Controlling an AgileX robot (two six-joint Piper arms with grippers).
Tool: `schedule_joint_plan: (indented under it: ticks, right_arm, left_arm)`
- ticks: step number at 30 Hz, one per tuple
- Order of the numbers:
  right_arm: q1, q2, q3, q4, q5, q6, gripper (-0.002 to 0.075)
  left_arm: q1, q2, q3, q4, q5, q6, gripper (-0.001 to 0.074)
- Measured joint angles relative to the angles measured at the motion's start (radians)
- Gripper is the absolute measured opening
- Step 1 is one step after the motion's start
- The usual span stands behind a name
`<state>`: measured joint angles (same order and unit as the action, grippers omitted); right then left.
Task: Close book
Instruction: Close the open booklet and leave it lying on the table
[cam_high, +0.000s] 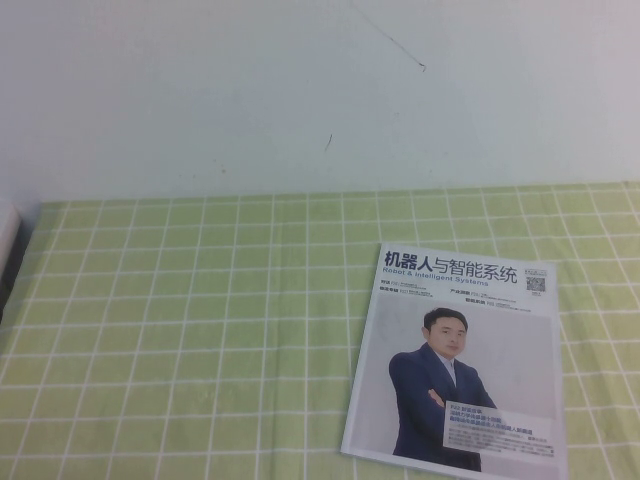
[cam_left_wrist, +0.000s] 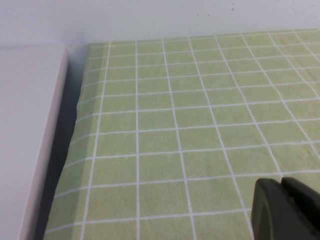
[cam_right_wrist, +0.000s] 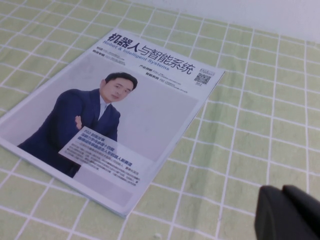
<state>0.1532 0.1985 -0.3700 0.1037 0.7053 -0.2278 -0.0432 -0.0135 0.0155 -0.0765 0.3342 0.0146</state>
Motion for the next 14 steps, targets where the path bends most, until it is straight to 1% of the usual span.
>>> schedule_joint_plan:
  ticks: [14]
  right_arm:
    - [0.0,0.0,0.0,0.0,0.0,0.0,-0.0003]
  left_arm:
    - [0.0,0.0,0.0,0.0,0.0,0.016,-0.0004]
